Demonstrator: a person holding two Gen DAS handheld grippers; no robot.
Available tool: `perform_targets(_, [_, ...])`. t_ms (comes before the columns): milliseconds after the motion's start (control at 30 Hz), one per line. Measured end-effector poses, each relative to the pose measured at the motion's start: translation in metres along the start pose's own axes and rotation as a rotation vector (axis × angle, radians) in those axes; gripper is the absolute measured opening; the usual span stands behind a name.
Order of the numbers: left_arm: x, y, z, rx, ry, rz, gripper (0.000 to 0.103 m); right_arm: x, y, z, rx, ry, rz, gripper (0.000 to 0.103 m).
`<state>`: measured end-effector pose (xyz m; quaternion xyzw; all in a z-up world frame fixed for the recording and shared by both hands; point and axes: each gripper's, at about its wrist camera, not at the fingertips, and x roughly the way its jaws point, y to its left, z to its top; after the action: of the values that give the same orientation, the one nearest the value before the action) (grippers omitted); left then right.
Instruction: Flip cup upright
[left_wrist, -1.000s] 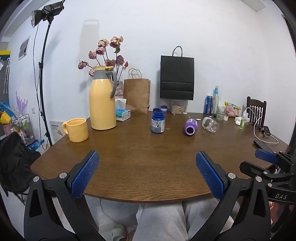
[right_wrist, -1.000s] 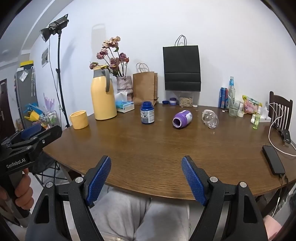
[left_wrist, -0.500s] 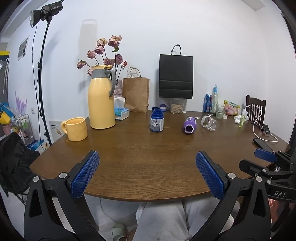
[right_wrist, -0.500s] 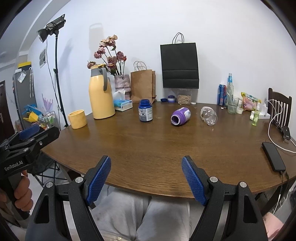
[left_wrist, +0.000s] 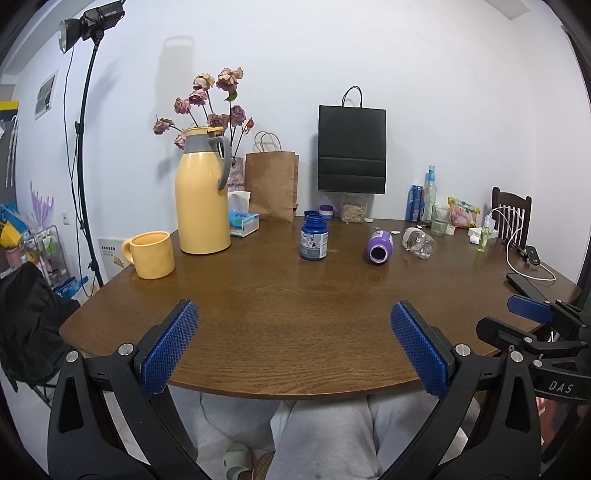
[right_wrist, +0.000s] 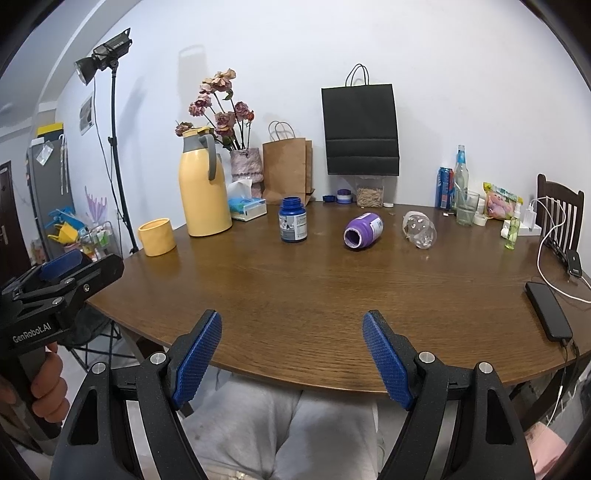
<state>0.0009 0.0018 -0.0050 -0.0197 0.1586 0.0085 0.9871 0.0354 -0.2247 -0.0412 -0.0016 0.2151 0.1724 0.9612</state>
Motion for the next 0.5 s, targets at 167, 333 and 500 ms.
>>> perform_targets(167, [0.0005,0.0004,-0.0004,-0.004,0.002,0.004,0.103,0.0015,-0.0005,-0.0008,-0.002,0.005,0.003,0.083])
perform_targets(333, [0.0009,-0.0001,0.0001,-0.005,0.005,0.002,0.103,0.0028,-0.0002,-0.0015,-0.001,0.007,0.002,0.083])
perform_targets(500, [0.0006,0.0001,-0.0004,-0.011,0.011,0.003,0.103,0.0038,0.0017,-0.0022,-0.006,0.012,0.007,0.083])
